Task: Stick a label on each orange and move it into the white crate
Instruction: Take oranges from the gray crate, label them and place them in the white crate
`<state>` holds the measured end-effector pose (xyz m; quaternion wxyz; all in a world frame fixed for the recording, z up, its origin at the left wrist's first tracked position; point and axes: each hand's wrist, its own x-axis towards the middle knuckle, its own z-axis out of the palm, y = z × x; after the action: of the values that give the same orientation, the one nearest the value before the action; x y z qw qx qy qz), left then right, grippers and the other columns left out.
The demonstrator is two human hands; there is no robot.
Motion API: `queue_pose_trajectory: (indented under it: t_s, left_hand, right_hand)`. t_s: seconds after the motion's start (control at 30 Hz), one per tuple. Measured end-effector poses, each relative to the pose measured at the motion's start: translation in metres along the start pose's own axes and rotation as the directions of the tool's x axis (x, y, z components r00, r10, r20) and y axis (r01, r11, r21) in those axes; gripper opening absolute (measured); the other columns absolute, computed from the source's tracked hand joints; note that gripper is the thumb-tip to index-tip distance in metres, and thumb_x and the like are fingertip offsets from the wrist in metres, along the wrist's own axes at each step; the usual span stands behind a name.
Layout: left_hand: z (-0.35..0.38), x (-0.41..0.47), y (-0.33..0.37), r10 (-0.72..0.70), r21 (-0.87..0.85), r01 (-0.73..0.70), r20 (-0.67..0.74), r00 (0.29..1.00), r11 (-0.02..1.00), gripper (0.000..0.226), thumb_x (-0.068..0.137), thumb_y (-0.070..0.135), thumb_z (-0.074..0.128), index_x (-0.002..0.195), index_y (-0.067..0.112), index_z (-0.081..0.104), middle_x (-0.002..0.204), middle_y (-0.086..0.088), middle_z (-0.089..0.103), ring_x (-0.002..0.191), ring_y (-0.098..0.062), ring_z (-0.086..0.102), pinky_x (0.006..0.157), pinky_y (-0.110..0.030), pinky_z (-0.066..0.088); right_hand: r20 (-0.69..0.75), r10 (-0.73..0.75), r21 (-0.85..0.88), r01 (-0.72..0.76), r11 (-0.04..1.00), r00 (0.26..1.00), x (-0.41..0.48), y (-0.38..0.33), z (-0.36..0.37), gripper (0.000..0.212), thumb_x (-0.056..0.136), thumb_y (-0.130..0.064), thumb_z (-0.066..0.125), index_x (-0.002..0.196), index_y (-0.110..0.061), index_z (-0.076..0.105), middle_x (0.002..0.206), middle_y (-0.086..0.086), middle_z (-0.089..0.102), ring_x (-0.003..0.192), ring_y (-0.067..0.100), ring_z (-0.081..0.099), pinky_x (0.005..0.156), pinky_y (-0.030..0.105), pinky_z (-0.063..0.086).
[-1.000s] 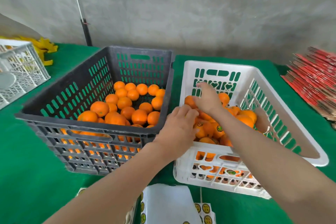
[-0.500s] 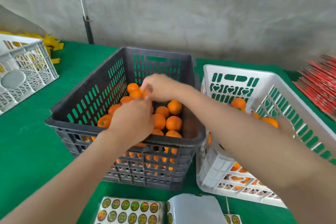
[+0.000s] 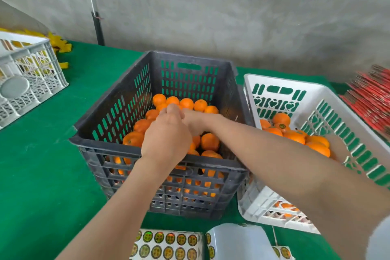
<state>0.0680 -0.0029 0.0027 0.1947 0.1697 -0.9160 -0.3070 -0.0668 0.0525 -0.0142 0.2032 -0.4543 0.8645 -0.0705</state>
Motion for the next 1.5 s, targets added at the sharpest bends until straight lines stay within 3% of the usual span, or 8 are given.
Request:
queue_pose_trajectory:
  t_s: [0.13,0.4,0.6,0.73,0.87,1.03,1.2,1.5]
  left_hand:
    - [-0.001,-0.003,-0.005,0.029,-0.03,-0.031,-0.069,0.997,0.999,0.019,0.092,0.004,0.045,0.108,0.011,0.052,0.106,-0.008,0.058,0.079,-0.021,0.048,0.062,-0.032,0.037]
    - [-0.005,-0.032,0.018,0.177,-0.234,-0.232,-0.232,0.956,0.944,0.016,0.088,0.0,0.057,0.099,0.011,0.06,0.086,0.0,0.061,0.071,-0.003,0.054,0.062,-0.011,0.04]
    - [0.022,-0.115,0.061,0.402,-0.52,-0.314,0.063,0.913,0.795,0.022,0.088,0.037,0.042,0.096,0.029,0.061,0.076,0.016,0.066,0.073,-0.003,0.064,0.062,-0.014,0.051]
    - [0.055,-0.149,0.06,0.217,-0.582,0.102,0.453,0.865,0.807,0.046,0.079,0.057,0.039,0.102,0.024,0.063,0.082,-0.001,0.068,0.071,-0.014,0.067,0.066,-0.028,0.057]
    - [0.092,-0.171,0.043,0.025,-0.524,0.622,0.776,0.63,0.582,0.069,0.062,0.064,0.06,0.117,0.023,0.055,0.106,-0.012,0.069,0.085,-0.027,0.071,0.07,-0.034,0.058]
    - [0.113,-0.184,0.015,-0.067,-0.543,0.58,0.692,0.718,0.607,0.07,0.043,0.032,0.091,0.104,0.045,0.058,0.116,-0.005,0.057,0.101,-0.029,0.062,0.084,-0.042,0.055]
    - [0.112,-0.191,0.009,-0.087,-0.558,0.573,0.666,0.741,0.601,0.079,0.035,0.031,0.086,0.105,0.049,0.054,0.121,-0.004,0.05,0.106,-0.035,0.056,0.089,-0.051,0.05]
    - [0.106,-0.195,0.013,-0.023,-0.641,0.674,0.718,0.695,0.367,0.087,0.04,0.03,0.092,0.119,0.032,0.054,0.126,-0.006,0.051,0.109,-0.032,0.059,0.075,-0.03,0.055]
  right_hand:
    - [-0.313,0.041,0.371,0.082,0.925,0.949,-0.06,0.014,-0.031,0.076,0.077,-0.006,0.073,0.138,-0.026,0.032,0.144,0.001,0.034,0.13,0.017,0.033,0.099,0.034,0.038]
    - [-0.45,0.09,0.749,0.321,0.579,0.888,-0.233,0.017,0.0,0.072,0.069,0.002,0.075,0.129,-0.024,0.045,0.136,0.003,0.044,0.114,0.015,0.058,0.086,0.03,0.051]
    - [-0.368,0.085,0.902,0.334,0.273,0.926,-0.292,0.025,0.061,0.079,0.062,-0.008,0.082,0.131,-0.01,0.045,0.126,0.008,0.053,0.111,0.024,0.057,0.089,0.039,0.05]
    - [-0.275,0.189,0.928,0.209,0.308,0.943,-0.301,0.033,0.101,0.067,0.064,-0.002,0.071,0.126,-0.017,0.049,0.126,0.005,0.052,0.111,0.023,0.058,0.087,0.038,0.051]
    - [-0.197,0.296,0.915,0.066,0.399,0.935,-0.292,0.036,0.14,0.065,0.067,-0.011,0.081,0.124,-0.025,0.051,0.126,0.003,0.054,0.104,0.026,0.062,0.089,0.047,0.053]
    - [-0.078,0.24,0.838,-0.067,0.541,0.968,-0.277,0.061,0.174,0.074,0.075,0.0,0.074,0.132,-0.031,0.039,0.132,-0.009,0.044,0.109,0.013,0.057,0.08,0.026,0.054]
    - [-0.071,0.534,0.569,-0.405,0.715,0.843,-0.257,0.091,0.206,0.034,0.088,-0.016,0.06,0.121,-0.011,0.054,0.122,0.005,0.056,0.108,0.02,0.056,0.088,0.028,0.046]
    - [-0.126,0.648,0.776,-0.332,0.536,0.751,-0.235,0.08,0.222,0.028,0.082,0.0,0.061,0.08,-0.024,0.045,0.083,-0.01,0.048,0.083,0.013,0.05,0.06,0.011,0.037]
